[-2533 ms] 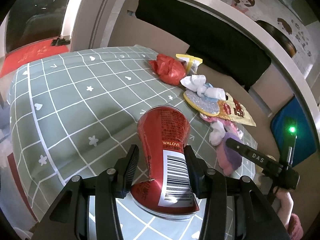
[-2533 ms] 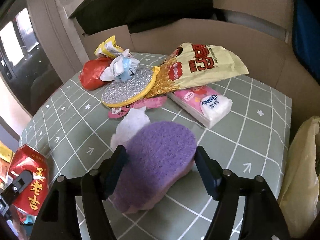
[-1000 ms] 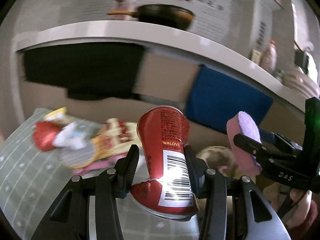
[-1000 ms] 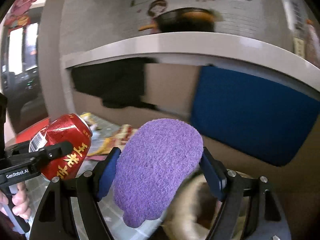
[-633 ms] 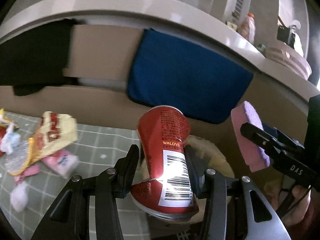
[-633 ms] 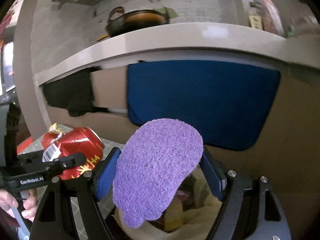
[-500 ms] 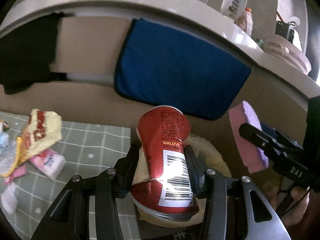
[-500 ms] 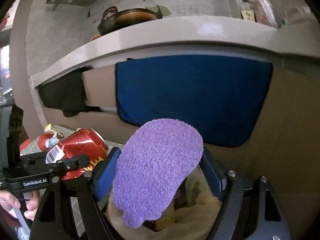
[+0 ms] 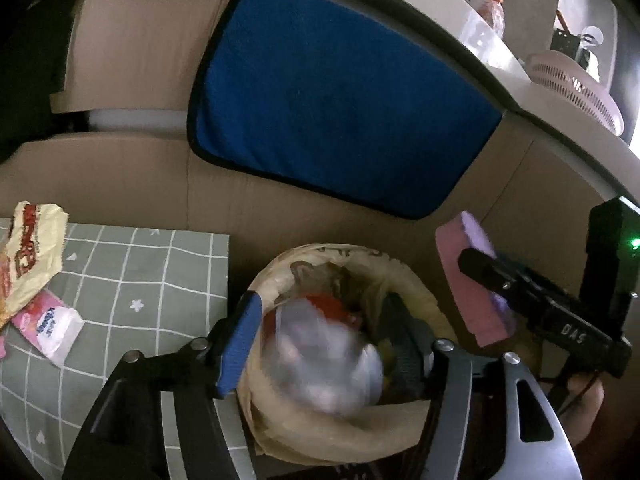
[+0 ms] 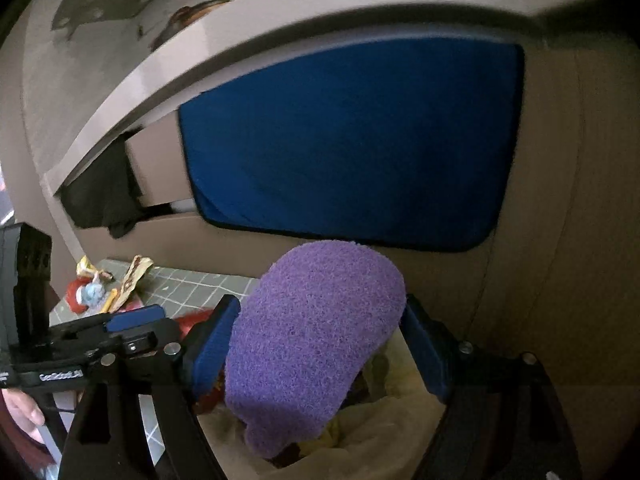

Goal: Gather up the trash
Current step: 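Open both grippers to drop the can and sponge into the bin, then return both grippers over the table toward the remaining trash, then grasp a white tissue with the left gripper while the right gripper grasps the yellow chip bag, then carry the white tissue and yellow chip bag over the trash bin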

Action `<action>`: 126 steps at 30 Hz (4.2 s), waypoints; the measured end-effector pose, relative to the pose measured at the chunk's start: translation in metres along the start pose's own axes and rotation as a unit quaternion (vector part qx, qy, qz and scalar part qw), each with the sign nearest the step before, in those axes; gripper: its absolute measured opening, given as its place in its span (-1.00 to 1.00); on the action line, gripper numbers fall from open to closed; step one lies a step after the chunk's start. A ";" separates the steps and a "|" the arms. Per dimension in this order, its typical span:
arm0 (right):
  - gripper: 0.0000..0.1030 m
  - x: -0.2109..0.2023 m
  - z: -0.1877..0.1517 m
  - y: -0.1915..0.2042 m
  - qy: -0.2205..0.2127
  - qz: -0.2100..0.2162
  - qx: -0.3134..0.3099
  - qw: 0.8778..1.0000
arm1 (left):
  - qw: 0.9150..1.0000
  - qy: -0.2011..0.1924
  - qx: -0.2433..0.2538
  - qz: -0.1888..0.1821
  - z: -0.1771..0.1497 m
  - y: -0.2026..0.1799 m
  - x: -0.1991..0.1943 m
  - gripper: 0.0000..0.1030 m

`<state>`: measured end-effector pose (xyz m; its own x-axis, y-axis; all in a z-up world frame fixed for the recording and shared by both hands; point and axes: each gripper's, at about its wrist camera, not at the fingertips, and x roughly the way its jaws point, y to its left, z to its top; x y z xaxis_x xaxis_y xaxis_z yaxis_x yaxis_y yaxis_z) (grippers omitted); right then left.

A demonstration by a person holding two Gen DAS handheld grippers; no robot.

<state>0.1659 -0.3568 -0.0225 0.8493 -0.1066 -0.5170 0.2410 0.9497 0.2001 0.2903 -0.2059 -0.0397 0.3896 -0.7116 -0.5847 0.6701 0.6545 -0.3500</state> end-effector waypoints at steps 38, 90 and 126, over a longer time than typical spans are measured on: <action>0.16 0.044 -0.054 0.174 0.038 0.044 -0.169 0.984 | 0.962 -0.026 -0.122 0.242 -0.068 0.240 -0.173 0.23; -0.85 0.032 -0.083 0.230 0.204 0.242 -0.121 0.941 | 0.960 -0.067 -0.188 0.194 -0.144 0.186 -0.246 -0.77; -0.88 -0.084 -0.007 0.184 -0.051 0.148 -0.149 0.976 | 0.970 -0.142 0.011 0.198 -0.039 0.016 -0.204 -0.77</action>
<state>0.1361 -0.1713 0.0519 0.9072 0.1718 -0.3841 -0.1575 0.9851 0.0687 0.1972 -0.0402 0.0451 0.7754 -0.4486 -0.4445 0.4445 0.8877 -0.1205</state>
